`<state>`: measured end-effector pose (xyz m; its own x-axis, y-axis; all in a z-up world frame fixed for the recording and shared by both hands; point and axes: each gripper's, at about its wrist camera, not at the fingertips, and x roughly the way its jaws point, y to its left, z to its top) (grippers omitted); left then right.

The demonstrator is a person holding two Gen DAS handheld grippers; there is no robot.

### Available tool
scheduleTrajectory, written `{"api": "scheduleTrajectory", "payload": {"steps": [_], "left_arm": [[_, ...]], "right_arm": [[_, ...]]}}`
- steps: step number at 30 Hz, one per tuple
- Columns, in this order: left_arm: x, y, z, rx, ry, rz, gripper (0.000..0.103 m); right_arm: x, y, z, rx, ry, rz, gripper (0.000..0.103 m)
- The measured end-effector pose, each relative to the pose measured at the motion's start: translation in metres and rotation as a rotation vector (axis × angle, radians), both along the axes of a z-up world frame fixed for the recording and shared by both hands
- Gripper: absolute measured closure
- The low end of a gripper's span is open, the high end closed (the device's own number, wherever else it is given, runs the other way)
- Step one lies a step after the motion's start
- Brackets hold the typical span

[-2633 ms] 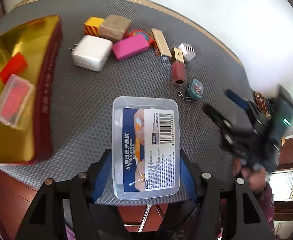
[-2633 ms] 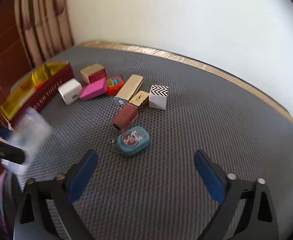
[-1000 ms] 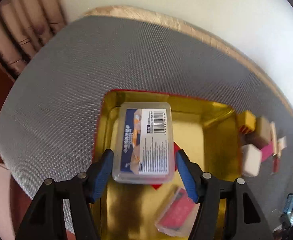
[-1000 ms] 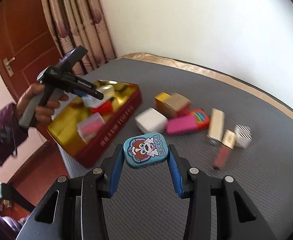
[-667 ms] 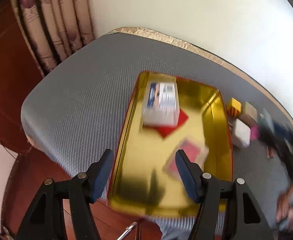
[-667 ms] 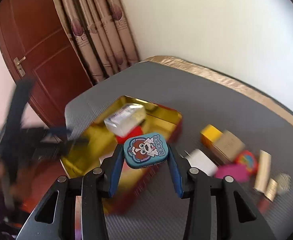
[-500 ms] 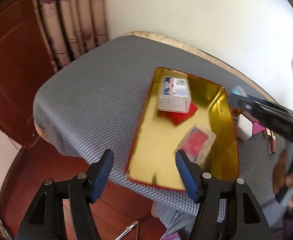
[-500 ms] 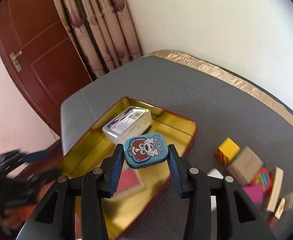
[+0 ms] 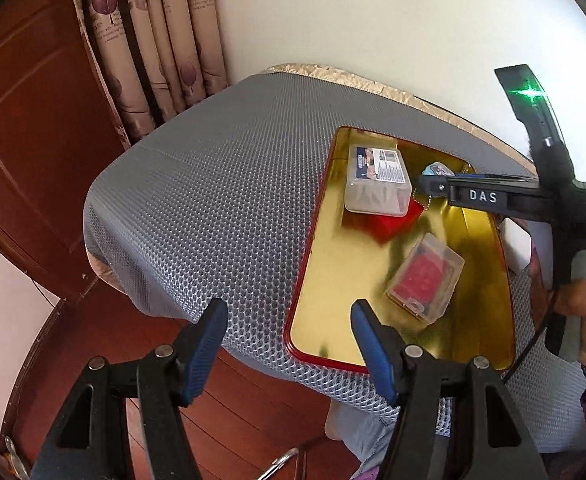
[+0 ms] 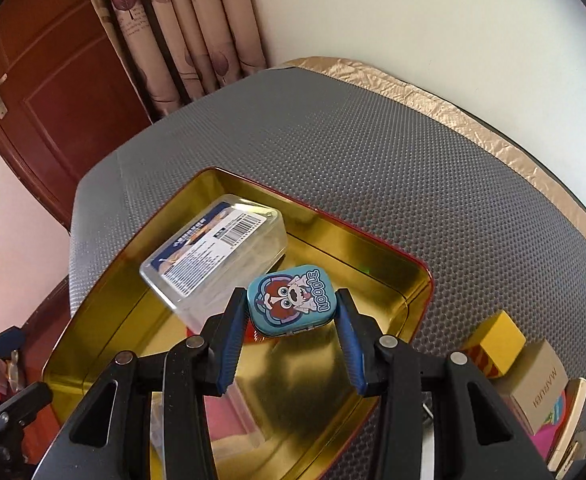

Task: Organize rigid objects
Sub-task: 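Lower the blue tin into the tin beside the clear box and open the right tool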

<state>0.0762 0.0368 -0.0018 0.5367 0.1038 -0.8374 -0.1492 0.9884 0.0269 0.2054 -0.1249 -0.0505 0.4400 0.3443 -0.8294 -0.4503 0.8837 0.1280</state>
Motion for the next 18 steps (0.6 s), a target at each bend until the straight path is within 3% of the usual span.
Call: {"api": "scheduleTrajectory", "payload": {"steps": [12, 18], "left_arm": [[0.002, -0.004, -0.007, 0.010, 0.036, -0.014, 0.037], [0.002, -0.007, -0.007, 0.024, 0.040, -0.014, 0.037]], "right_arm": [[0.008, 0.009, -0.005, -0.011, 0.000, -0.004, 0.062], [-0.002, 0.005, 0.011, 0.032, -0.028, -0.016, 0.061]]}}
